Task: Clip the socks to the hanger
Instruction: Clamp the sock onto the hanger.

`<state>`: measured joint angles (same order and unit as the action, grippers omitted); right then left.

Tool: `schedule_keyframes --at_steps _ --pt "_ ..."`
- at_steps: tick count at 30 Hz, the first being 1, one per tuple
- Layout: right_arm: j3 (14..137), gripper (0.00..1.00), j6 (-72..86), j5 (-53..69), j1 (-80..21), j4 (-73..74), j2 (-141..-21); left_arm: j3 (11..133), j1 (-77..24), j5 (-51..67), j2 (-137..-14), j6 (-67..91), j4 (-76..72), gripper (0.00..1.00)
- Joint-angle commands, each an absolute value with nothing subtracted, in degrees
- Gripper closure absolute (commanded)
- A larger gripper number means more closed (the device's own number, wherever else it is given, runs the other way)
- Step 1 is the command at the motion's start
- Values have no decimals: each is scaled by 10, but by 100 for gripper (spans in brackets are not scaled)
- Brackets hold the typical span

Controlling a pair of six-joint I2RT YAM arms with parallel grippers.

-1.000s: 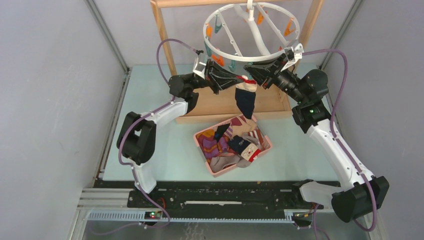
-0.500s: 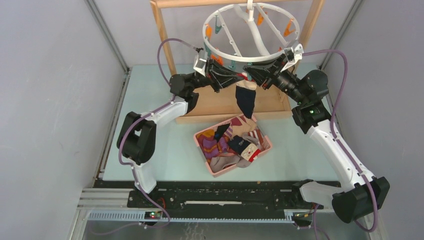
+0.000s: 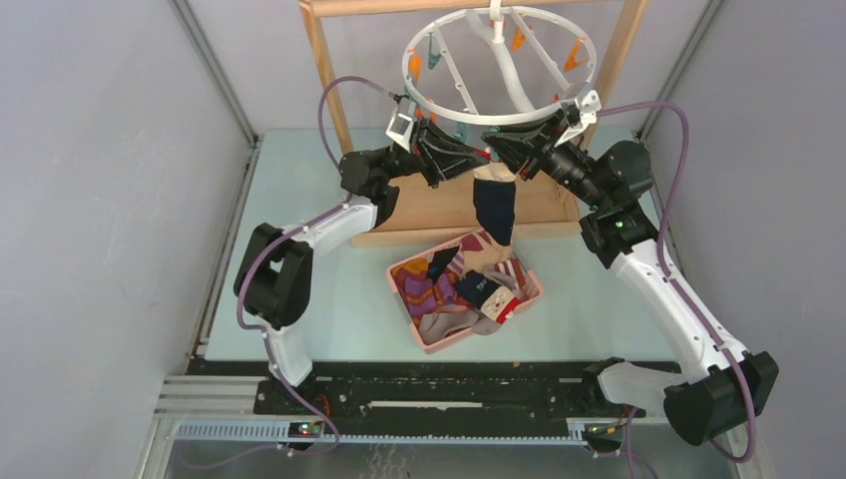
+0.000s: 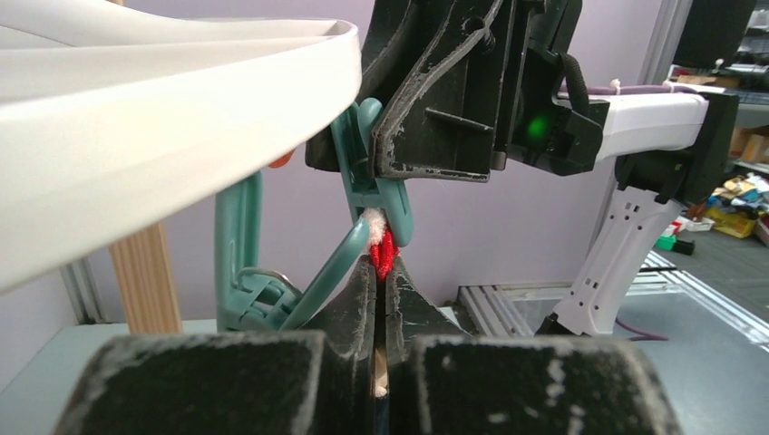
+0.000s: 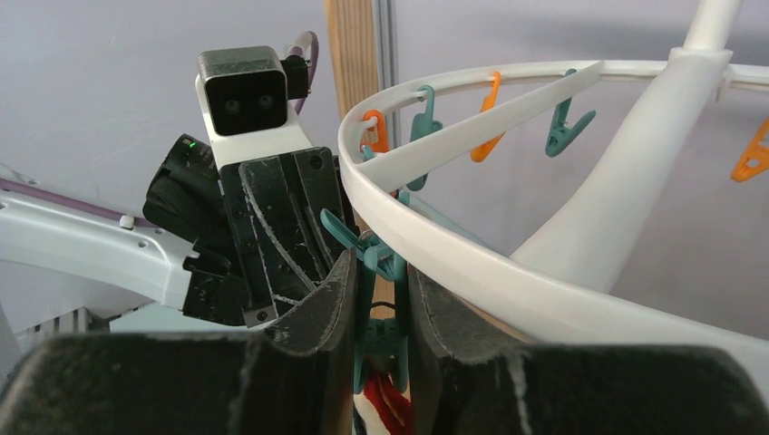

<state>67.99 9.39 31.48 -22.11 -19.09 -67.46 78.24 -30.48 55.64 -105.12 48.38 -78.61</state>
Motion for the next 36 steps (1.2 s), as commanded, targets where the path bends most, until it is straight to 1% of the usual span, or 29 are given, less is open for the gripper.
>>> schedule_keyframes --at_steps 1,12,17,20,26,33,34,36 --pt "687 94 76 366 -242 -181 -657 802 -308 543 -1025 512 -818 100" --pt "685 93 76 366 -242 -175 -655 795 -304 503 -1013 539 -827 100" --pt "685 90 81 369 -242 -179 -656 797 -305 504 -1012 551 -828 100" --pt "685 85 83 370 -241 -180 -657 796 -306 506 -1014 554 -828 100" --pt "685 63 84 364 -241 -175 -652 794 -306 508 -1020 557 -828 100" --pt "685 52 85 360 -236 -172 -645 797 -306 499 -1026 562 -828 99" --pt "685 50 85 359 -235 -170 -643 798 -305 497 -1027 564 -828 97" --pt "685 45 84 357 -233 -165 -638 797 -306 491 -1027 567 -828 88"
